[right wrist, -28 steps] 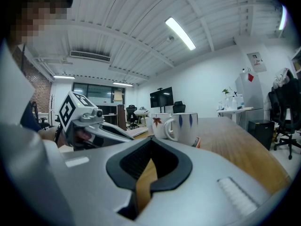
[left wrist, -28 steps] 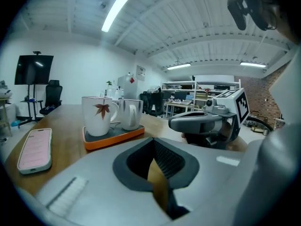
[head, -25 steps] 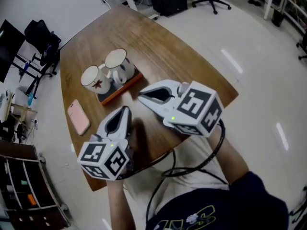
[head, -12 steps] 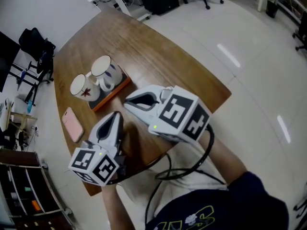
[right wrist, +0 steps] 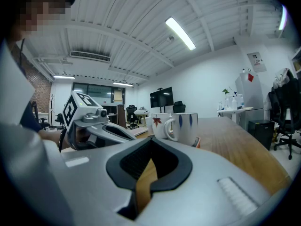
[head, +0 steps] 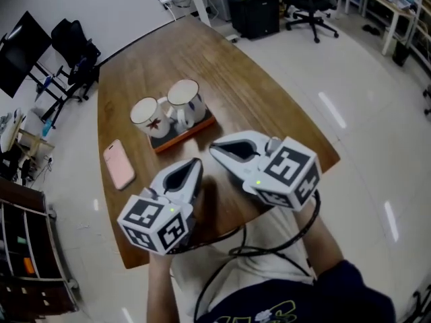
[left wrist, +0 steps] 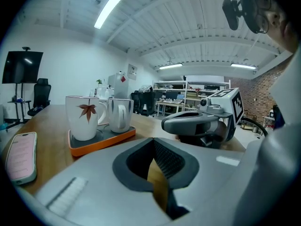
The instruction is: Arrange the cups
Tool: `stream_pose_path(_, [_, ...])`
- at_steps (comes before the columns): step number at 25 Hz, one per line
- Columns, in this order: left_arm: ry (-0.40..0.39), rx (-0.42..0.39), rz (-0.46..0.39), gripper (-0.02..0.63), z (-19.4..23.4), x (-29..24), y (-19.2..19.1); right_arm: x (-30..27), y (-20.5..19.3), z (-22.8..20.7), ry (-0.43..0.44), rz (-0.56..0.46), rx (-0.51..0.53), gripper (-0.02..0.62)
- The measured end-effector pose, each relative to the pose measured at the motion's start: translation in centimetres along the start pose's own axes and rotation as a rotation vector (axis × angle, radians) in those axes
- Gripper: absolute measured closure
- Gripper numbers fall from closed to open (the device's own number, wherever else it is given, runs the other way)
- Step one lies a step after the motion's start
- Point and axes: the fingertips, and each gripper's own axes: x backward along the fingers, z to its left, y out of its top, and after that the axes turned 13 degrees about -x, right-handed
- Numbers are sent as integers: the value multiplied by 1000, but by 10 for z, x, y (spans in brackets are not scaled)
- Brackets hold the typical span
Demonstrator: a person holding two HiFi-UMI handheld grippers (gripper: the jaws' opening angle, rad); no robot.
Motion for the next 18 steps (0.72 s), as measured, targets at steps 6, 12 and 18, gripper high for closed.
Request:
stream_pose_path(6, [-6, -5, -5, 604, 1, -1, 1, 1, 1, 0, 2, -2, -1, 595])
stream_pose_path(12, [11, -30, 50, 604, 1, -7, -3, 1, 2, 0, -7, -11, -14, 595])
stream_pose_path(18, [26, -58, 122, 604, 1, -14, -9, 0, 1, -2, -7, -11, -13, 595])
